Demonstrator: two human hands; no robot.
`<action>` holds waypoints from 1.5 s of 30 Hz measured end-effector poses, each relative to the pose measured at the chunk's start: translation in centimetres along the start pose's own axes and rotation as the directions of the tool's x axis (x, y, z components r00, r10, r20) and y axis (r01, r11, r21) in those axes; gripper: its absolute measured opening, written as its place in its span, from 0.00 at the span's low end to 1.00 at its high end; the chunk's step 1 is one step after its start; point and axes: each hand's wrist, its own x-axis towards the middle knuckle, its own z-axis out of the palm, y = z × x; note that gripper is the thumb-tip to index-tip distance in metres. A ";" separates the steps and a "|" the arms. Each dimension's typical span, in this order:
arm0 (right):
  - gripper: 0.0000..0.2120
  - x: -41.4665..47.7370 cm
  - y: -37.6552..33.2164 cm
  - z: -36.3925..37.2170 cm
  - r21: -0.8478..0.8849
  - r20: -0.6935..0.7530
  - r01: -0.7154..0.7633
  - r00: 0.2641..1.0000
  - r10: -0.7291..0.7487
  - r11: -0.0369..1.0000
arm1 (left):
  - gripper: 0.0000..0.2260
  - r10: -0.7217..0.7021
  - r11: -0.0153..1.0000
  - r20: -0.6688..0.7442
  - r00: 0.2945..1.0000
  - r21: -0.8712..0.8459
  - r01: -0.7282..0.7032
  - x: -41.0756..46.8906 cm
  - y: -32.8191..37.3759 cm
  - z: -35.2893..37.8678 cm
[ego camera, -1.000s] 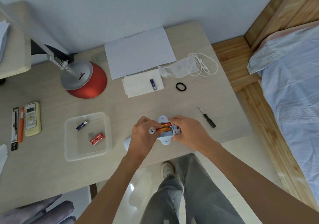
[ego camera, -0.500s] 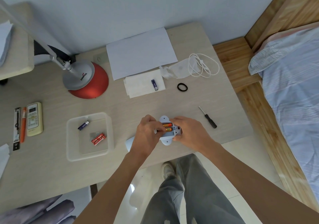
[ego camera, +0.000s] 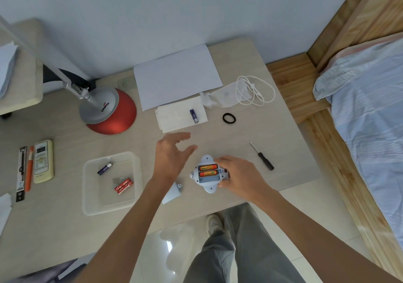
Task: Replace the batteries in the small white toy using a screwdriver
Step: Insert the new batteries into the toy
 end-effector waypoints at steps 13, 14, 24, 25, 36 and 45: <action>0.26 0.0 0.0 -0.1 0.011 0.005 0.016 1.000 -0.016 1.000 | 0.25 0.048 0.955 0.142 0.989 0.284 -0.087 11.7 -1.5 4.8; 0.26 0.0 0.0 -0.1 0.010 0.007 0.017 1.000 -0.017 1.000 | 0.24 0.060 0.953 0.148 0.987 0.285 -0.100 11.8 -1.4 4.9; 0.24 0.1 0.0 -0.2 -0.002 0.004 0.035 0.999 -0.035 0.999 | 0.18 -0.020 0.994 0.245 0.969 0.112 -0.008 7.6 0.7 0.5; 0.24 0.2 0.0 -0.2 -0.007 0.008 0.032 0.999 -0.032 0.999 | 0.16 -0.027 0.997 0.252 0.967 0.083 0.007 6.4 0.7 -0.3; 0.23 0.0 -0.4 -0.2 -0.037 0.004 0.029 1.000 -0.029 0.999 | 0.06 0.047 0.989 0.349 0.936 0.117 -0.093 -4.7 0.9 -3.6; 0.23 0.0 -0.6 -0.1 -0.041 -0.008 0.015 1.000 -0.016 0.999 | 0.06 0.178 0.942 0.430 0.885 0.184 -0.279 -6.8 2.2 -1.4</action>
